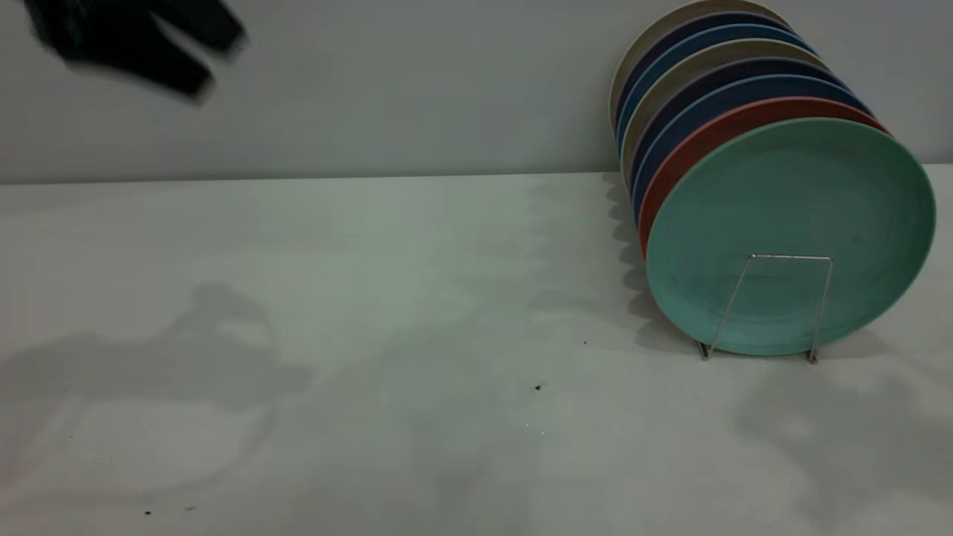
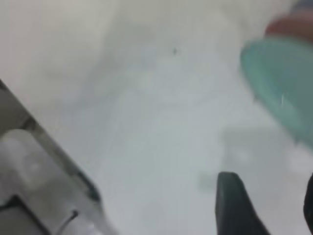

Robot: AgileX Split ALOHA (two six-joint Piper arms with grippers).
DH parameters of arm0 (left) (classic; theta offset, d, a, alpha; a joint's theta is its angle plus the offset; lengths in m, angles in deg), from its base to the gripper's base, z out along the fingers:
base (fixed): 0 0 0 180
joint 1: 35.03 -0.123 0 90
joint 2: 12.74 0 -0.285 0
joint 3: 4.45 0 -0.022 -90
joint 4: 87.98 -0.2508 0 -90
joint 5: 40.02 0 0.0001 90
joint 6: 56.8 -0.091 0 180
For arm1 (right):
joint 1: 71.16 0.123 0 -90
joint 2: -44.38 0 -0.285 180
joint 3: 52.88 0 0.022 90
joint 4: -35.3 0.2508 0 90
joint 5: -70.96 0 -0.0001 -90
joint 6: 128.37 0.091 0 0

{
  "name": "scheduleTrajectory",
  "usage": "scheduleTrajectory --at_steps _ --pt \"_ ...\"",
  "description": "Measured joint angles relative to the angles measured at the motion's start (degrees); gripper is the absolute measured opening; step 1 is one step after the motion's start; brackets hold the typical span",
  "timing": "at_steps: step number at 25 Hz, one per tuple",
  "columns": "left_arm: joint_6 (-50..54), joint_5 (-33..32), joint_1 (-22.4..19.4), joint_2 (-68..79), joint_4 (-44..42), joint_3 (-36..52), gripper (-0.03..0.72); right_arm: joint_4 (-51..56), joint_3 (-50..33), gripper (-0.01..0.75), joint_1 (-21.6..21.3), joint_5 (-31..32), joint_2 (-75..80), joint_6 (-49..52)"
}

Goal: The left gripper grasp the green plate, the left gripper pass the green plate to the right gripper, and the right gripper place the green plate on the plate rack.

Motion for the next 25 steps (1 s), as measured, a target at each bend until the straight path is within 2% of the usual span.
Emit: scheduleTrajectory --at_steps 6,10,13,19,25 --pt "10.4 -0.1 0.0 -17.6 -13.7 -0.7 0.589 -10.3 -5.6 0.361 0.0 0.8 -9.4 16.8" --pt "19.3 -0.1 0.0 -27.5 -26.1 -0.6 0.589 -12.8 -15.0 0.361 0.0 0.8 -17.5 23.4" --pt "24.5 -0.1 0.0 -33.8 -32.0 1.5 0.589 -13.2 -23.6 0.361 0.0 0.9 -24.6 26.4" --pt "26.5 -0.1 0.0 -44.1 -34.0 13.9 0.589 -13.9 -38.2 0.367 0.0 1.0 -41.1 28.0" --pt "26.4 0.3 0.0 -53.4 -34.4 30.0 0.589 -14.0 -48.8 0.455 0.0 -3.8 -55.2 32.1"
